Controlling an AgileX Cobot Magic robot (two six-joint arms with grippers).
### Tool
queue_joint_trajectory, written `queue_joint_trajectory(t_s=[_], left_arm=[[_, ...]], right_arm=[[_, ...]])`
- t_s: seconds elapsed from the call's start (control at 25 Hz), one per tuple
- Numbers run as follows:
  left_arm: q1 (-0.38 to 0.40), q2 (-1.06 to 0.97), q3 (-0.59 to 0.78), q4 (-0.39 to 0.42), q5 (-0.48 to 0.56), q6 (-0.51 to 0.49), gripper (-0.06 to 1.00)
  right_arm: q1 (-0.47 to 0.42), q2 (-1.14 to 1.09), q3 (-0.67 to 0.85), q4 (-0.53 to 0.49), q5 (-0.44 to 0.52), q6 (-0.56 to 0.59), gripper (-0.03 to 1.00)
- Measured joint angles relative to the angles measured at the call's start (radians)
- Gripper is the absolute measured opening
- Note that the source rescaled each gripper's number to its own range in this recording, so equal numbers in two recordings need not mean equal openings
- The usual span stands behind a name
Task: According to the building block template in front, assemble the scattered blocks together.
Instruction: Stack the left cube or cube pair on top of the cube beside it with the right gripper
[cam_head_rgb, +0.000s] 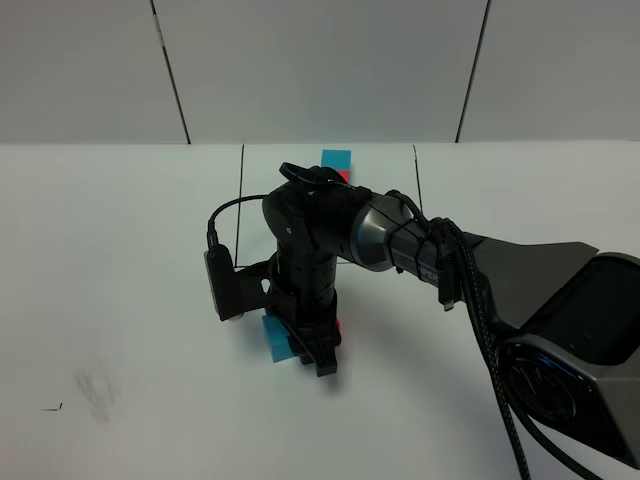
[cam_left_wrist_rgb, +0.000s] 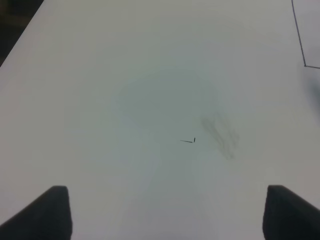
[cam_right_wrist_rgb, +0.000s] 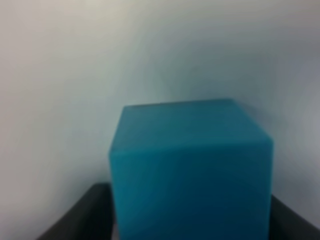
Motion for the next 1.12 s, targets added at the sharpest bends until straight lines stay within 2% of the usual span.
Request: queue_joint_trajectory(t_s=[0.44,1.12], left_arm=[[0.0,0.0,0.0,0.0,0.0,0.0,1.0],[0.0,0.0,0.0,0.0,0.0,0.0,1.0]], right_arm=[[0.0,0.0,0.0,0.0,0.0,0.0,0.01],[0.0,0.0,0.0,-0.003,-0.013,-0.005,0.01]])
